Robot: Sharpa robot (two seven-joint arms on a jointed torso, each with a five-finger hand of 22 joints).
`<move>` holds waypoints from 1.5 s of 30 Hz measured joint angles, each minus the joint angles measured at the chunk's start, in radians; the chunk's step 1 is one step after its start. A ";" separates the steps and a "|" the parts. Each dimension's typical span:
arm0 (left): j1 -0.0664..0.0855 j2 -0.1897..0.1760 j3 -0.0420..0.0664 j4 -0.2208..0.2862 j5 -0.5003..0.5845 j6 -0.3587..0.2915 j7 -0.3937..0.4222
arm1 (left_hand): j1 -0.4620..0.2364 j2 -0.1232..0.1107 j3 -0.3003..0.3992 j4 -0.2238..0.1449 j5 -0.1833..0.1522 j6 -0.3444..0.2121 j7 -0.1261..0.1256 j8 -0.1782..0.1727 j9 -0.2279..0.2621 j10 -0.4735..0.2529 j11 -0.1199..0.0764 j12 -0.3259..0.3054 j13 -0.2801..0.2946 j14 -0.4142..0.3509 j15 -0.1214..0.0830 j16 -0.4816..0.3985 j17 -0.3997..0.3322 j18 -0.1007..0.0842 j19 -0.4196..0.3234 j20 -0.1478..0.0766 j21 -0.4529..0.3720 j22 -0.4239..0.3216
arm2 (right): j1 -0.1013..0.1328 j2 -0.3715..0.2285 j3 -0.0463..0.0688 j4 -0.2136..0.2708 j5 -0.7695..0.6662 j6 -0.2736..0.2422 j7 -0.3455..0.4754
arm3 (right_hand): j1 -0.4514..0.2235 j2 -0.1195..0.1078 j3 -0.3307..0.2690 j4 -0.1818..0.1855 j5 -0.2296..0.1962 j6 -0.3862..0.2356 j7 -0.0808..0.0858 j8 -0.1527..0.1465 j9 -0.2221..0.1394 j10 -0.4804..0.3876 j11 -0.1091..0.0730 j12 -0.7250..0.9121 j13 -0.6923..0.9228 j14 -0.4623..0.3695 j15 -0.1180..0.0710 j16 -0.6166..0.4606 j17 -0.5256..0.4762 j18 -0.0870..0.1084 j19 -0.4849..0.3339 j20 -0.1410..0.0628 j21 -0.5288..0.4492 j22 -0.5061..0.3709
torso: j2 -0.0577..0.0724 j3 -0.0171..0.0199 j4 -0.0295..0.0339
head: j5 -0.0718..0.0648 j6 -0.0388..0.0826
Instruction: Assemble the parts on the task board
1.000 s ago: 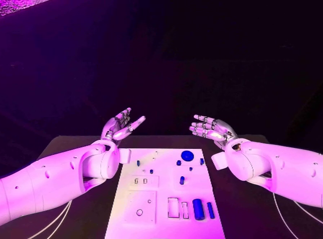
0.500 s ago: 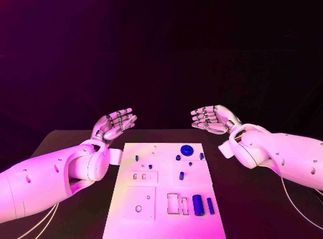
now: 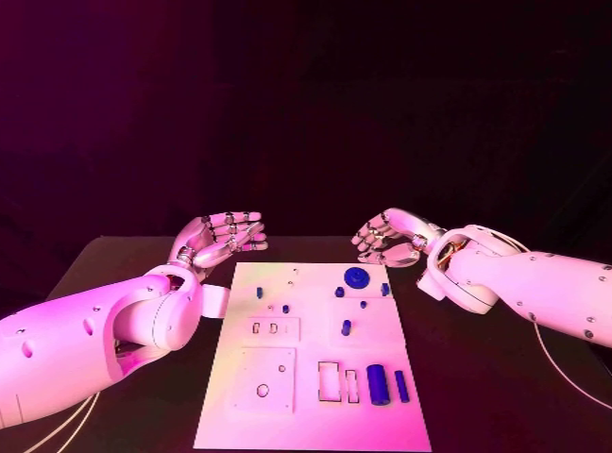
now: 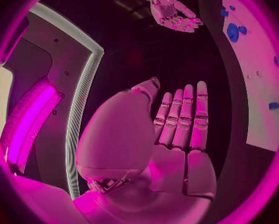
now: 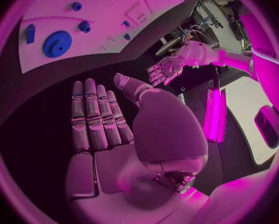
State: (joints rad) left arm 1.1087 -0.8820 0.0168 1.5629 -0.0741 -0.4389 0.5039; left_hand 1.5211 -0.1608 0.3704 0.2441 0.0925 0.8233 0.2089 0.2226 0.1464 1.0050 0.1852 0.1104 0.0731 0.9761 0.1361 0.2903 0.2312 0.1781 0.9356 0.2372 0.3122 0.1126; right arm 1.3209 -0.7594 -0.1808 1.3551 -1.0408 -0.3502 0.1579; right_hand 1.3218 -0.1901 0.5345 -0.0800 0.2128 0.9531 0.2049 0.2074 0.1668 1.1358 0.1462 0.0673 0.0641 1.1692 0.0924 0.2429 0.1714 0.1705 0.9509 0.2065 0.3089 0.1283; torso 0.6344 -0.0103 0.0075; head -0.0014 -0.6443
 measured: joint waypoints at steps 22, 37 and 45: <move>0.002 -0.067 0.019 0.142 -0.004 0.047 -0.025 | -0.015 -0.015 0.027 -0.013 0.000 0.010 0.004 0.008 0.002 0.025 -0.007 -0.010 -0.001 0.001 -0.005 0.008 0.040 0.000 0.035 -0.014 0.036 0.015 | -0.002 0.031 0.000 0.022 -0.367 0.033 -0.171 | -0.020 -0.057 -0.008 0.067 0.020 0.072 -0.037 -0.014 0.052 0.077 -0.053 0.000 0.023 0.292 -0.087 0.841 0.748 -0.019 0.278 -0.105 0.678 0.588 | 0.064 -0.0127 0.0188 | -0.013 0.005; 0.010 -0.074 0.021 0.151 0.002 0.082 -0.027 | -0.020 -0.020 0.029 -0.015 0.000 0.010 0.004 0.008 0.002 0.025 -0.007 -0.010 -0.001 0.001 -0.005 0.008 0.046 0.000 0.044 -0.016 0.051 0.020 | -0.012 0.057 -0.001 0.013 -0.421 0.045 -0.232 | -0.024 -0.074 -0.036 0.105 0.020 0.061 -0.033 -0.014 0.072 0.030 -0.043 0.000 0.031 0.296 -0.084 1.059 0.980 -0.055 0.351 -0.088 0.867 0.847 | 0.074 -0.0166 0.0241 | -0.022 0.000; 0.011 -0.072 0.021 0.151 0.004 0.093 -0.028 | -0.020 -0.020 0.029 -0.015 0.000 0.010 0.004 0.008 0.002 0.025 -0.006 -0.015 -0.001 0.001 -0.005 0.004 0.047 0.000 0.044 -0.016 0.051 0.020 | -0.021 0.072 -0.001 -0.001 -0.434 0.061 -0.246 | -0.023 -0.075 -0.042 0.111 0.020 0.061 -0.033 -0.014 0.075 0.023 -0.043 0.000 0.034 0.299 -0.080 1.081 1.005 -0.055 0.358 -0.088 0.893 0.880 | 0.075 -0.0164 0.0260 | -0.020 0.001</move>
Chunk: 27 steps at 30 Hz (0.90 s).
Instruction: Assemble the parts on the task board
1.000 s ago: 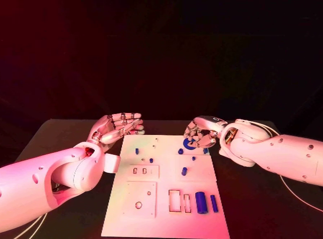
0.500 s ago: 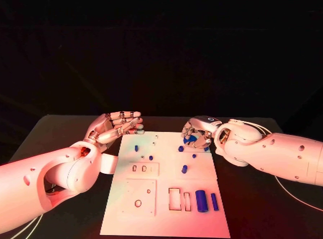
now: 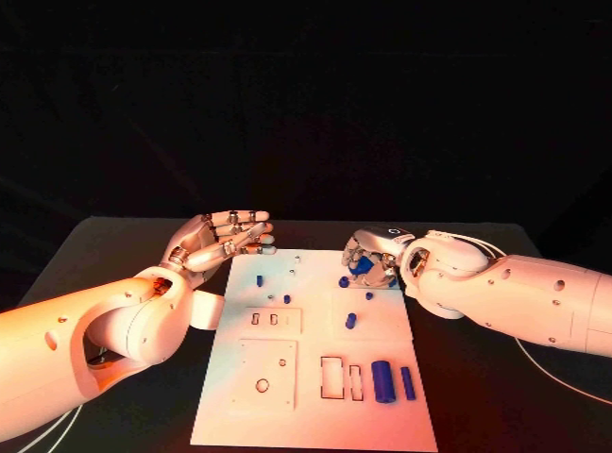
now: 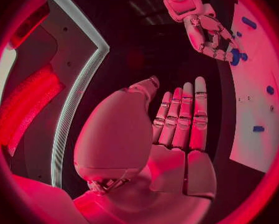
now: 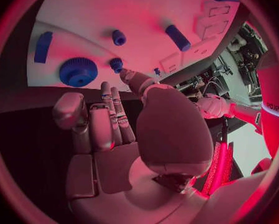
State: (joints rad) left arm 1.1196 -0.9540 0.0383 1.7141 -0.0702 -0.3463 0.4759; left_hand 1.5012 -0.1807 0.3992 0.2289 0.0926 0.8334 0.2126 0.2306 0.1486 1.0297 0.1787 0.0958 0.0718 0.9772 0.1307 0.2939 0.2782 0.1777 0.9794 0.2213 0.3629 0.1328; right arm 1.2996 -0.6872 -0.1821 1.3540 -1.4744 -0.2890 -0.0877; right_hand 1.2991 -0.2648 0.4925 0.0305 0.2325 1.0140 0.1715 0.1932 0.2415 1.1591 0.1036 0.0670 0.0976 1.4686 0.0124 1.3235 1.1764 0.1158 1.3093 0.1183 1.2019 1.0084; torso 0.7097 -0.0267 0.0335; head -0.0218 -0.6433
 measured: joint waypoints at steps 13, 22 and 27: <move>0.001 0.000 0.000 -0.001 0.002 0.007 -0.002 | 0.000 0.000 0.000 0.000 0.000 0.000 0.000 0.000 0.000 0.000 0.000 0.000 -0.001 0.000 0.000 0.000 0.000 0.000 0.000 0.000 0.000 0.001 | -0.008 0.020 0.000 -0.012 -0.012 0.020 -0.013 | 0.000 0.000 -0.008 0.003 0.000 0.000 0.000 0.000 0.005 0.000 0.000 0.000 0.005 0.000 0.000 0.020 0.021 0.000 0.006 0.001 0.020 0.031 | 0.002 0.0012 -0.0006 | 0.005 -0.005; 0.002 0.001 0.000 0.000 0.002 0.008 -0.006 | 0.000 0.000 0.000 0.000 0.000 0.000 0.000 0.000 0.000 0.000 0.000 0.000 -0.001 0.000 0.000 0.000 0.001 0.000 0.000 0.000 0.000 0.001 | -0.014 0.033 0.000 -0.021 -0.017 0.035 -0.028 | 0.011 0.011 0.002 0.013 0.000 0.001 -0.001 0.000 0.011 0.005 -0.004 0.000 0.014 0.000 0.000 0.042 0.041 0.000 0.018 0.003 0.047 0.065 | 0.002 0.0012 0.0013 | 0.006 -0.009; 0.003 0.000 0.000 0.000 0.002 0.009 -0.009 | 0.000 0.000 0.000 0.000 0.000 0.000 0.000 0.000 0.000 0.000 0.000 0.000 -0.001 0.000 0.000 0.000 0.001 0.000 0.000 0.000 0.000 0.001 | -0.017 0.038 0.000 -0.027 -0.021 0.045 -0.034 | 0.015 0.015 0.014 0.011 0.006 0.004 -0.004 0.004 0.014 0.015 -0.004 0.000 0.017 0.000 0.000 0.048 0.047 -0.011 0.021 0.000 0.055 0.077 | 0.003 0.0007 0.0013 | 0.009 -0.009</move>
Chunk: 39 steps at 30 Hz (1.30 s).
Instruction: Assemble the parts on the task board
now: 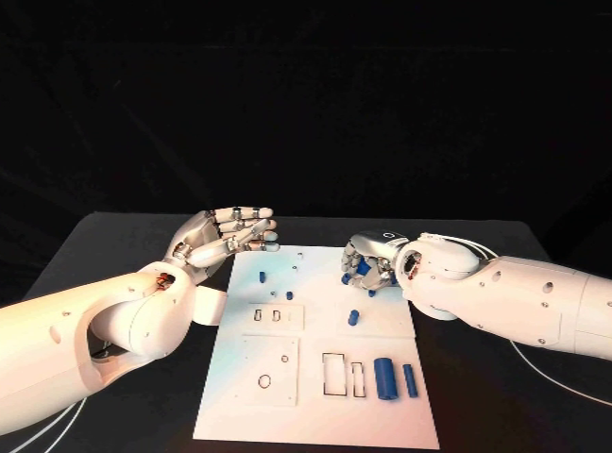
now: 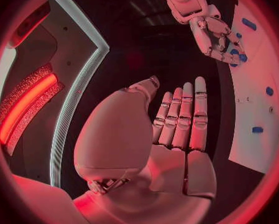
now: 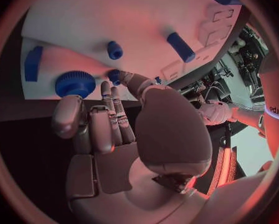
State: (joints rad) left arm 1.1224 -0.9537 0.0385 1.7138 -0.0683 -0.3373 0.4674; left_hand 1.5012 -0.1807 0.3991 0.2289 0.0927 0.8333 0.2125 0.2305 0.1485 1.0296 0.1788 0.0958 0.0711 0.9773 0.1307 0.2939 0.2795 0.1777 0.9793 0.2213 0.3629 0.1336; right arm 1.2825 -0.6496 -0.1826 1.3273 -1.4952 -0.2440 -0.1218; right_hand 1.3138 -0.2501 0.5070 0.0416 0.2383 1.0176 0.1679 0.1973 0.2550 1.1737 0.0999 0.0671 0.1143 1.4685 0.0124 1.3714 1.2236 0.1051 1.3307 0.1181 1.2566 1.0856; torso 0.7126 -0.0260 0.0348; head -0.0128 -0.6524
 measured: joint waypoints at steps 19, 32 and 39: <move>0.002 -0.001 0.000 0.000 0.000 0.005 -0.006 | 0.000 0.000 0.000 0.000 0.000 0.000 0.000 0.000 0.000 0.000 0.000 0.000 0.000 -0.007 0.000 0.000 0.001 0.000 0.000 0.000 0.004 0.001 | -0.003 0.020 0.000 -0.011 -0.005 0.003 -0.009 | 0.004 0.004 0.026 0.012 0.000 0.009 -0.009 0.008 0.010 0.016 -0.009 0.000 0.006 0.000 0.000 0.012 0.009 0.001 0.000 0.000 0.015 0.020 | 0.001 0.0000 0.0012 | 0.004 -0.003; 0.004 -0.001 0.000 -0.001 0.000 0.015 -0.013 | 0.000 0.000 0.003 -0.003 0.000 0.000 0.000 0.000 0.000 0.000 0.000 0.000 0.000 -0.007 0.000 0.000 0.002 0.000 0.000 0.000 0.004 0.002 | -0.003 0.038 0.001 -0.031 -0.013 0.005 -0.020 | 0.023 0.023 0.069 0.000 0.000 0.021 -0.013 0.023 0.026 0.036 -0.014 0.000 0.011 0.000 0.000 0.021 0.017 0.002 0.004 -0.004 0.024 0.037 | 0.002 -0.0002 0.0014 | 0.007 -0.006; 0.005 -0.001 0.000 -0.001 0.000 0.020 -0.016 | 0.000 0.000 0.003 -0.003 0.000 0.000 0.000 0.000 0.000 0.000 0.000 0.000 0.000 -0.007 0.000 0.000 0.003 0.000 0.000 0.000 0.004 0.002 | -0.005 0.045 0.001 -0.031 -0.021 -0.002 -0.027 | 0.024 0.024 0.076 -0.007 0.000 0.021 -0.013 0.023 0.030 0.036 -0.014 0.000 0.012 0.000 0.000 0.021 0.019 0.002 0.004 -0.004 0.030 0.041 | 0.002 -0.0003 0.0014 | 0.007 -0.007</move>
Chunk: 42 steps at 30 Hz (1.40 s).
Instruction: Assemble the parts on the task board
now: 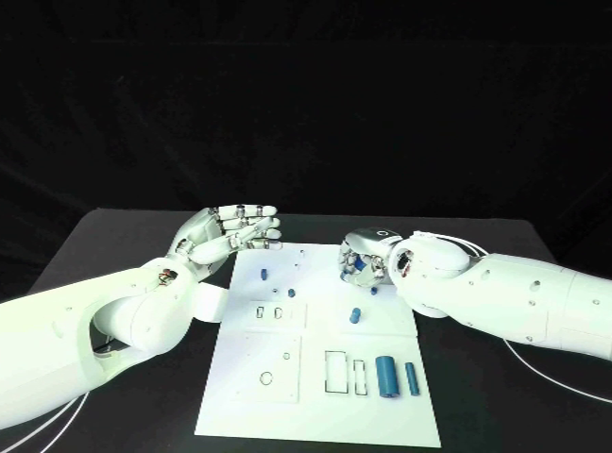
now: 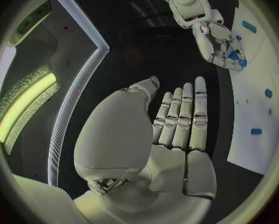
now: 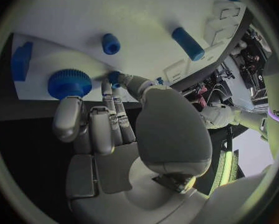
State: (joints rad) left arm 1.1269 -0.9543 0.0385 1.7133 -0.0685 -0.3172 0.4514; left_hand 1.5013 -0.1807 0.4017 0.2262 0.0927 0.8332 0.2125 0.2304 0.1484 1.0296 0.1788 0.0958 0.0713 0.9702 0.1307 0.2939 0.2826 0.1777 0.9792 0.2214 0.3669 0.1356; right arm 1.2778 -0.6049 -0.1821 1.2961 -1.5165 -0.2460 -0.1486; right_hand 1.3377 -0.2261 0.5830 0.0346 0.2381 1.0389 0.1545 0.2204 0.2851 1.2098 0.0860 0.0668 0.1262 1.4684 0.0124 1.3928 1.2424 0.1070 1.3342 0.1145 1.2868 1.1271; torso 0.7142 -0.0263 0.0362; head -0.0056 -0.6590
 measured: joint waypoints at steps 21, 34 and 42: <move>0.001 0.001 0.000 -0.008 0.000 0.005 -0.003 | 0.000 0.000 0.000 0.000 0.000 0.000 0.000 0.000 0.000 0.000 0.000 0.000 0.000 0.000 0.000 0.000 0.000 0.000 0.000 0.000 0.000 0.000 | 0.000 0.054 0.001 -0.017 -0.005 -0.204 -0.004 | 0.010 0.010 0.024 -0.017 0.000 0.018 -0.011 0.020 0.022 0.029 -0.011 0.003 0.015 -0.004 -0.011 0.010 0.005 0.000 0.007 -0.007 0.014 0.027 | -0.001 -0.0009 0.0012 | 0.007 0.011; 0.005 0.006 0.000 -0.012 0.000 0.005 -0.003 | 0.000 0.000 0.000 0.000 0.000 0.000 0.000 0.000 0.000 0.000 0.000 0.000 0.000 0.000 0.000 -0.004 0.002 0.000 0.000 0.000 0.004 0.001 | 0.001 0.155 0.002 -0.117 -0.001 -0.249 -0.005 | 0.010 0.010 0.027 -0.020 -0.001 0.018 -0.011 0.020 0.023 0.032 -0.008 0.006 0.013 -0.004 -0.011 0.010 0.009 0.000 0.007 -0.007 0.014 0.027 | 0.003 -0.0035 0.0066 | 0.009 0.012; 0.019 0.009 0.000 -0.017 -0.001 0.005 -0.003 | 0.000 0.000 0.000 0.000 0.000 0.000 0.000 0.000 0.000 0.000 0.000 0.000 0.000 0.000 0.000 -0.004 0.002 0.000 0.000 0.000 0.004 0.001 | -0.002 0.187 0.002 -0.156 0.007 -0.250 -0.002 | 0.010 0.010 0.027 -0.020 -0.003 0.018 -0.011 0.020 0.024 0.032 -0.008 0.006 0.013 -0.004 -0.011 0.013 0.010 0.000 0.007 -0.007 0.014 0.027 | 0.008 -0.0055 0.0100 | 0.010 0.012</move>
State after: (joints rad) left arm 1.1454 -0.9455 0.0385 1.6965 -0.0691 -0.3124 0.4485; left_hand 1.5013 -0.1807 0.4017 0.2262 0.0927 0.8332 0.2125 0.2304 0.1484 1.0296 0.1789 0.0958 0.0714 0.9702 0.1307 0.2900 0.2848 0.1776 0.9791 0.2214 0.3708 0.1367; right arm 1.2755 -0.4175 -0.1799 1.1398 -1.5093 -0.4959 -0.1505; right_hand 1.3479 -0.2160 0.6101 0.0149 0.2355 1.0571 0.1434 0.2400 0.3094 1.2418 0.0783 0.0725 0.1397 1.4648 0.0014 1.4062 1.2522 0.1074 1.3414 0.1073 1.3012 1.1541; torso 0.7217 -0.0317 0.0462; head 0.0040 -0.6468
